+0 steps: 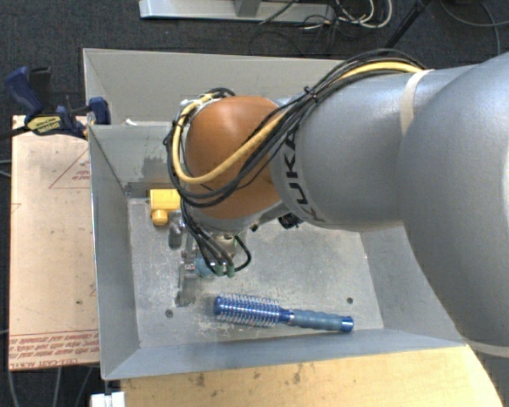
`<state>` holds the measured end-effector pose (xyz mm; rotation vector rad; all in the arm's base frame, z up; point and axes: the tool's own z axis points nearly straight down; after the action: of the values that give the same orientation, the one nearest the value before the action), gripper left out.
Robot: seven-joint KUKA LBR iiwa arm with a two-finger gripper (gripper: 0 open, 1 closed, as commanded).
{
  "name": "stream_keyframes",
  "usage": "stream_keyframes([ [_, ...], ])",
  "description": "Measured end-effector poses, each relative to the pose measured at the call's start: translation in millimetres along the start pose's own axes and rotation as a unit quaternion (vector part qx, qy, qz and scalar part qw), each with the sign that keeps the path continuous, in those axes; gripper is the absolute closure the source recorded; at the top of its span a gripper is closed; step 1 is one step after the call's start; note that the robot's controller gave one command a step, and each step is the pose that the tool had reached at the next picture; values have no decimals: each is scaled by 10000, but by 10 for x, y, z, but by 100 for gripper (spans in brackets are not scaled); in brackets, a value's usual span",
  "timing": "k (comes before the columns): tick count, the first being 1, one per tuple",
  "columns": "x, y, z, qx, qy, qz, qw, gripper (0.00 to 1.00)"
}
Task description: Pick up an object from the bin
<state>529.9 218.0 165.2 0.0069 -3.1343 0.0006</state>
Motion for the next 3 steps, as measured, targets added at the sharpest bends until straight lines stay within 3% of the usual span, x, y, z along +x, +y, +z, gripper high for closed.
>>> stream_keyframes([
  [1,-159,-503,997,10,-9,-562,9984,0],
  [2,-172,-474,948,-8,-41,-569,9984,100],
  [3,195,-961,948,-11,-42,65,10000,100],
])
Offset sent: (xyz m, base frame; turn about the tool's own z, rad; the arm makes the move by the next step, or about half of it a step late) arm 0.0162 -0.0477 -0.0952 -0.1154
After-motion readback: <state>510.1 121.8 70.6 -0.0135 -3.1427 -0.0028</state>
